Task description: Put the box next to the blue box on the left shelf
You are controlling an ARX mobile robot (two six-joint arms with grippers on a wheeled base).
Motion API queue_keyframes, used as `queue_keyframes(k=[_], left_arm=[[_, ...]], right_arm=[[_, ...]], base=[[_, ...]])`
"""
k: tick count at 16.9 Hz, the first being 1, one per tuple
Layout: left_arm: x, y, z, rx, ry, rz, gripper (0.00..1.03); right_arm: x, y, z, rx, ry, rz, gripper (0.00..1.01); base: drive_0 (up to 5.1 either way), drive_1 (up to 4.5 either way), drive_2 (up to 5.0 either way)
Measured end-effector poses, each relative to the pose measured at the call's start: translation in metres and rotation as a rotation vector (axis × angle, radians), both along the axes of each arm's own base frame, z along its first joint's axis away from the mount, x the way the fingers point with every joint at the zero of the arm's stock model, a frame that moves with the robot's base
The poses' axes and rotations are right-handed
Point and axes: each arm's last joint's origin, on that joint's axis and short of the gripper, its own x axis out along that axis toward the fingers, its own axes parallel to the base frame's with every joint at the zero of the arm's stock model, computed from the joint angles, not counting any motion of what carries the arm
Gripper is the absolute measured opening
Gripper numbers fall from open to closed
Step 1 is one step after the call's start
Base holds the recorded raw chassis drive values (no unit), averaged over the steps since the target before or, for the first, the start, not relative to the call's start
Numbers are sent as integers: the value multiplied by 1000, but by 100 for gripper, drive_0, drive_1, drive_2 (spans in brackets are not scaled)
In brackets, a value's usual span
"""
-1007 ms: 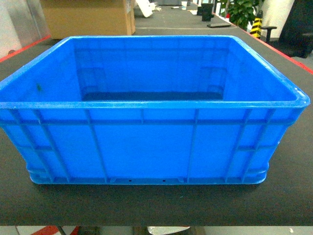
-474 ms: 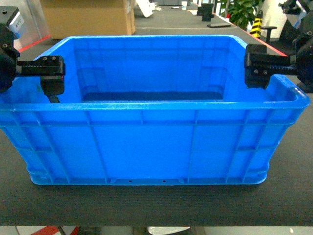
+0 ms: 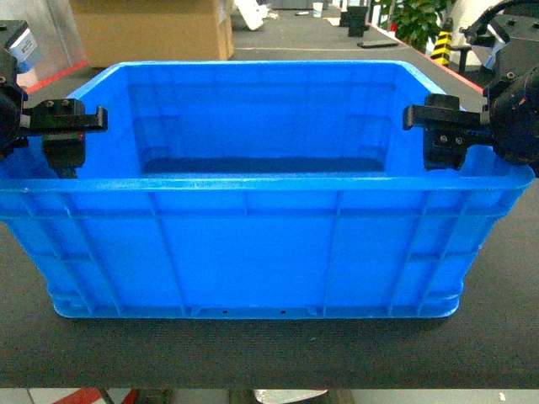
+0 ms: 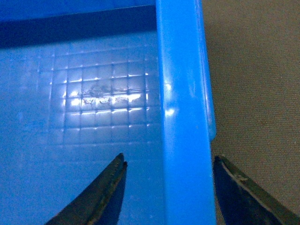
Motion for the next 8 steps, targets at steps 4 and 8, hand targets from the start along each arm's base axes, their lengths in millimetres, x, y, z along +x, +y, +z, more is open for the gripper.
queue_keyframes(k=[4, 8], left_arm=[[-3, -3, 3, -3, 1, -8, 19], [-18, -7, 7, -31, -51, -54, 8]], right_arm=[[0, -1, 2, -20, -9, -20, 20], [-12, -5, 5, -43, -37, -10, 10]], base=[[0, 0, 0], [0, 0, 0]])
